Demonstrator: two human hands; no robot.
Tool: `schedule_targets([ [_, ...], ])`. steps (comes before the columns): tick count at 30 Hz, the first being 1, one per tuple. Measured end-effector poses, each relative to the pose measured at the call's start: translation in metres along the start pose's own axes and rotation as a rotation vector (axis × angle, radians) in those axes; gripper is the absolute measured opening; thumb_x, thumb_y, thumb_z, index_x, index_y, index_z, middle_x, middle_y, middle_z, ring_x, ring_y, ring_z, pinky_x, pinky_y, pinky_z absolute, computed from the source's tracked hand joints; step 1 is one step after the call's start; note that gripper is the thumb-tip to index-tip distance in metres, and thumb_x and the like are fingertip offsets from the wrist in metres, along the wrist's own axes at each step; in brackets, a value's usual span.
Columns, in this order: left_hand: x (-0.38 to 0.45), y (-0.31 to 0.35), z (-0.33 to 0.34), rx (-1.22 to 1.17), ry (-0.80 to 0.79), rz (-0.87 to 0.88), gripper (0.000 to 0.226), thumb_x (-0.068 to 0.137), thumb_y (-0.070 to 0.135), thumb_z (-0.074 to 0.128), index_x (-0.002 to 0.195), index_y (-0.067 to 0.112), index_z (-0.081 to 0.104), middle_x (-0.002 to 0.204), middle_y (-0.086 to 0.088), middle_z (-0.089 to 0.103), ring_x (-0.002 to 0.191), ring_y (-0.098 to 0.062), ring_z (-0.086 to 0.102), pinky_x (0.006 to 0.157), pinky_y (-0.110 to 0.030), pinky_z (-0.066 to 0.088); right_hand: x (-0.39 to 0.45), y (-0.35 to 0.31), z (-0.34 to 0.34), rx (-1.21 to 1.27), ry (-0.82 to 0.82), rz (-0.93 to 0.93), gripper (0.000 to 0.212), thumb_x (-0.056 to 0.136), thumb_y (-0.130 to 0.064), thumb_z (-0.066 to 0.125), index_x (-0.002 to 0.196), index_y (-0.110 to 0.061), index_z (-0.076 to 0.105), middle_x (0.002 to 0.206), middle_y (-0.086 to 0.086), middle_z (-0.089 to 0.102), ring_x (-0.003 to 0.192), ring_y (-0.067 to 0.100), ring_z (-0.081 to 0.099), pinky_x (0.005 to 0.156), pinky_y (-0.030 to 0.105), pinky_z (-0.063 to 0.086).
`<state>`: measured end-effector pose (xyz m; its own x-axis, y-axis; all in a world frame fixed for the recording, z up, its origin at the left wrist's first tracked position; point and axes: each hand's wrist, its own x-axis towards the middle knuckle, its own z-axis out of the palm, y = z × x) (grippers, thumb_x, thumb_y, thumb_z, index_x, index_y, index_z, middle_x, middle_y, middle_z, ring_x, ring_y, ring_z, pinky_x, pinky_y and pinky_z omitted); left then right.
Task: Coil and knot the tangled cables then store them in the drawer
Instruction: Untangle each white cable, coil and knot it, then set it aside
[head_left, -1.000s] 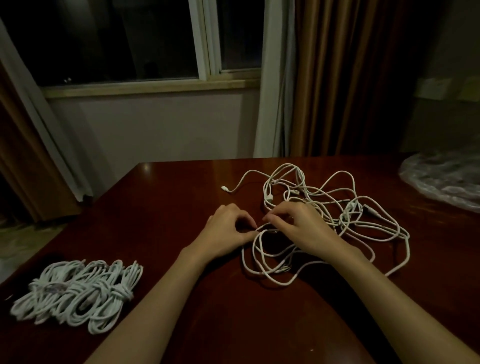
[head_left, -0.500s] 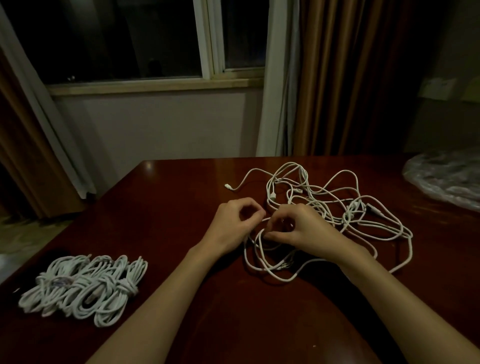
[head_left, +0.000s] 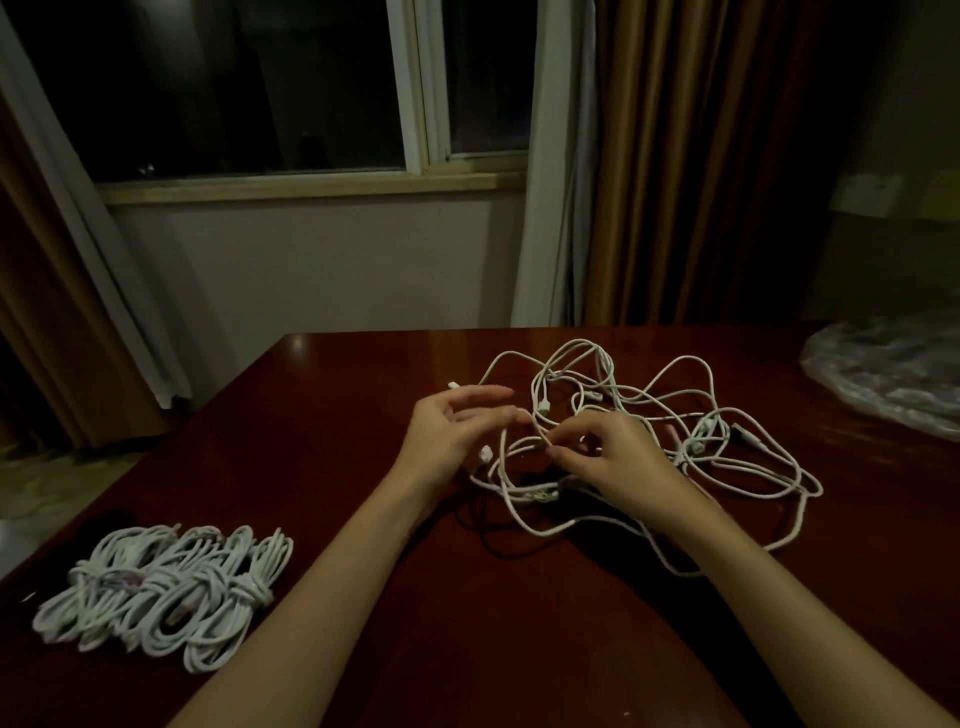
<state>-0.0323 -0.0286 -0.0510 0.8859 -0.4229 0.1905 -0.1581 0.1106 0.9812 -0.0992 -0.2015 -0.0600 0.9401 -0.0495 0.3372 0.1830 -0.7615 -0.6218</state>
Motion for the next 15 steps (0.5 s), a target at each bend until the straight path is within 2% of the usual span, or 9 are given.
schedule_targets([
  [3,0.004,-0.003,-0.003,-0.176,0.120,-0.023,0.018,0.083,0.009,0.069,0.100,0.013,0.064,0.086,-0.006,0.076,0.080,-0.010,0.069,0.079,-0.030,0.051,0.000,0.000,0.000,0.011,0.021,0.010,0.013,0.090,-0.026,0.066,0.098,-0.019,0.075,0.086,-0.004,0.067,0.078,0.008,0.059,0.072,0.029,0.048],
  [5,0.004,-0.004,-0.002,-0.238,0.139,-0.040,0.024,0.080,0.011,0.070,0.103,0.014,0.063,0.092,-0.007,0.076,0.081,-0.012,0.068,0.076,-0.031,0.053,0.000,-0.001,0.002,-0.006,0.042,0.006,0.015,0.090,-0.028,0.064,0.099,-0.021,0.074,0.090,-0.006,0.062,0.081,0.007,0.056,0.072,0.027,0.047],
  [8,0.003,-0.001,-0.001,-0.270,0.015,-0.038,0.029,0.082,0.007,0.066,0.110,0.014,0.061,0.099,-0.003,0.075,0.083,-0.012,0.071,0.068,-0.023,0.055,0.001,-0.005,-0.001,0.083,0.178,0.023,0.010,0.090,-0.027,0.064,0.094,-0.024,0.073,0.091,-0.010,0.060,0.083,0.006,0.056,0.072,0.021,0.044],
  [11,0.002,0.000,-0.003,-0.185,-0.149,-0.063,0.037,0.080,0.016,0.066,0.116,0.019,0.060,0.104,0.000,0.075,0.090,-0.015,0.072,0.072,-0.023,0.056,0.000,-0.011,-0.011,0.457,0.303,0.073,0.009,0.088,-0.022,0.065,0.087,-0.027,0.073,0.081,-0.003,0.073,0.078,0.008,0.067,0.070,0.021,0.053],
  [13,0.000,-0.001,-0.002,-0.040,-0.217,-0.067,0.029,0.084,0.017,0.065,0.113,0.021,0.063,0.102,0.000,0.075,0.092,-0.014,0.072,0.075,-0.021,0.055,-0.001,-0.017,-0.015,0.605,0.355,0.068,0.015,0.088,-0.017,0.065,0.080,-0.027,0.072,0.077,0.000,0.073,0.073,0.006,0.068,0.069,0.017,0.054],
  [15,-0.003,-0.002,0.000,0.056,-0.217,-0.031,0.017,0.088,0.013,0.064,0.104,0.016,0.070,0.094,-0.002,0.076,0.089,-0.013,0.072,0.072,-0.019,0.053,-0.002,-0.020,-0.015,0.630,0.372,0.063,0.017,0.089,-0.015,0.064,0.078,-0.026,0.072,0.076,0.002,0.073,0.073,0.007,0.068,0.069,0.015,0.053],
])
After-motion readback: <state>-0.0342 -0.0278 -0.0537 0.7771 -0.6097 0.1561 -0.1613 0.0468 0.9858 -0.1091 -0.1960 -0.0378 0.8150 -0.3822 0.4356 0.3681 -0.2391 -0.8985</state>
